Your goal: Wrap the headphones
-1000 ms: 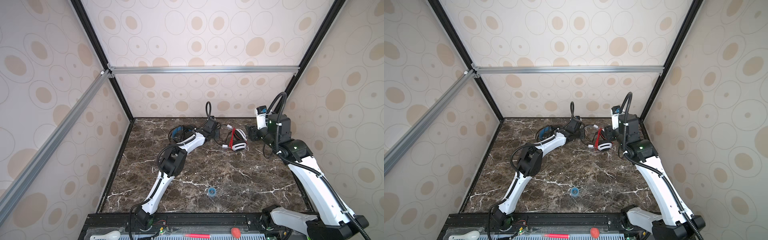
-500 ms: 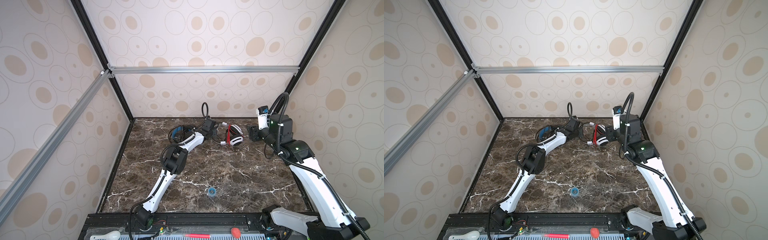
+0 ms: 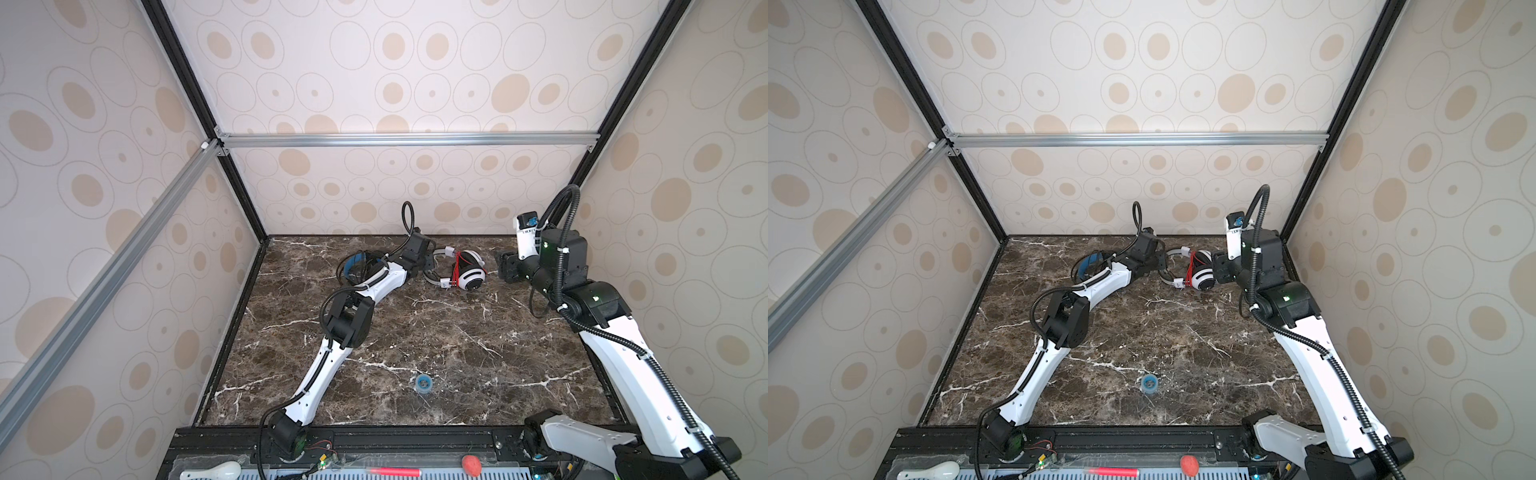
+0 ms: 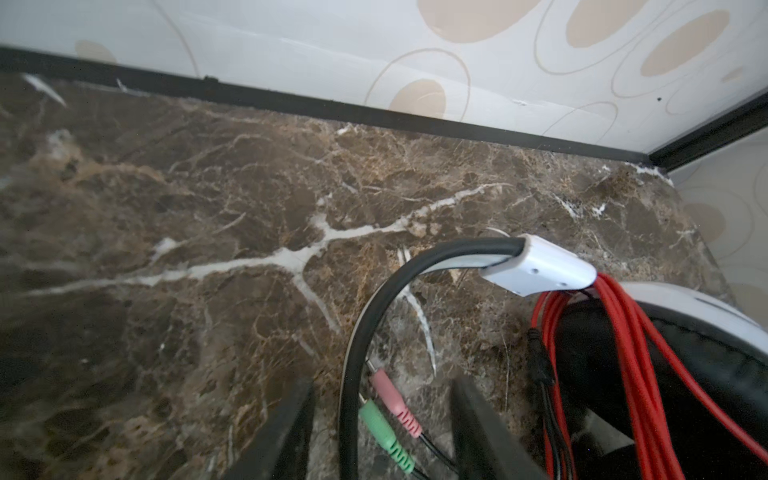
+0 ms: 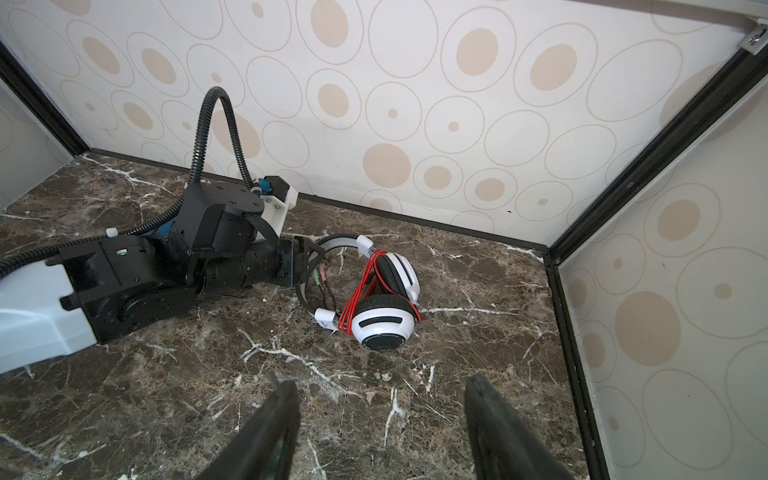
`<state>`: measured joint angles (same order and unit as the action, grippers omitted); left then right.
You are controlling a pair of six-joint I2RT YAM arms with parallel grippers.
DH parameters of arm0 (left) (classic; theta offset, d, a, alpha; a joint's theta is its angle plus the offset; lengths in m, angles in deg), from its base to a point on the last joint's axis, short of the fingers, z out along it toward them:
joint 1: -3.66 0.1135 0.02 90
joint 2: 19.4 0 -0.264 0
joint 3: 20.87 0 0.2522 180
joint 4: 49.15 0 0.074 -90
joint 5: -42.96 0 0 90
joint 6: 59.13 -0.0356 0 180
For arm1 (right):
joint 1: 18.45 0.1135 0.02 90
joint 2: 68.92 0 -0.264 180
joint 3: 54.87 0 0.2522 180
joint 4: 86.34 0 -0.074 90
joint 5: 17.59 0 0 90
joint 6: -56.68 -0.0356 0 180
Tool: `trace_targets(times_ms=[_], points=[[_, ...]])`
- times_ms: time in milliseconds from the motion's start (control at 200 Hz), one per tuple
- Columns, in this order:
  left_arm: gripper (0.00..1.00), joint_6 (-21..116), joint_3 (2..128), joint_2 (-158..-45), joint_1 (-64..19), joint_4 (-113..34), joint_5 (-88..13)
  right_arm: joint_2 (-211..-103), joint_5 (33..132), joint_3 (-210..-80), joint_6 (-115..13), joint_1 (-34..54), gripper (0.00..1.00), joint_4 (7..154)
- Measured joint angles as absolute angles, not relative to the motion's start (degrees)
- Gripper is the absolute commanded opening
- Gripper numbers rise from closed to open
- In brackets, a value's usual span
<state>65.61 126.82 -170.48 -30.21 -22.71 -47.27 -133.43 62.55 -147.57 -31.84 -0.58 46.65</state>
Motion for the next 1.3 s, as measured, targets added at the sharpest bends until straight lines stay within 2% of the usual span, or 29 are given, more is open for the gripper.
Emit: trace_targets(times_ms=[110, 210, 235, 255, 285, 520, 715, 830, 1020, 1160, 1300], points=[[0.70, 63.4, 126.6, -167.8, -30.2, -21.5, -45.9, -131.8, 62.4, -146.0, -32.7, -0.6, 0.75, 47.5], [0.76, 60.7, 124.7, -162.5, -30.4, -19.9, -43.9, -129.2, 62.1, -142.2, -34.0, -0.6, 0.88, 48.4], [0.96, 59.7, 123.8, -160.5, -30.5, -19.4, -43.4, -128.4, 62.1, -140.9, -34.1, -0.6, 0.92, 48.7], [0.98, 58.8, 123.0, -158.9, -30.7, -19.2, -43.2, -127.6, 61.9, -139.7, -34.5, -0.6, 0.95, 49.0], [0.98, 57.6, 121.2, -156.0, -30.9, -18.9, -42.9, -126.4, 61.8, -137.8, -35.1, -0.6, 1.00, 49.3], [0.98, 50.7, 92.1, -123.6, -32.8, -19.6, -43.3, -115.3, 57.2, -117.8, -39.4, -0.6, 1.00, 54.8], [0.98, 45.7, 64.3, -99.6, -32.3, -21.1, -51.5, -118.2, 50.5, -106.0, -45.3, -0.9, 1.00, 63.6], [0.98, 44.9, 52.8, -93.5, -29.9, -20.4, -59.5, -124.1, 46.0, -102.4, -47.5, -1.6, 1.00, 69.1], [0.98, 44.2, 31.5, -85.3, -17.4, -26.4, -68.4, -132.1, 43.7, -97.5, -45.2, -4.8, 1.00, 82.9], [0.98, 39.2, 17.3, -79.0, -14.1, -41.2, -74.4, -137.9, 46.0, -96.6, -41.7, -6.6, 1.00, 91.4], [0.98, 34.8, 9.6, -80.7, -10.5, -55.7, -76.4, -144.4, 47.9, -96.1, -39.8, -9.1, 1.00, 100.6]])
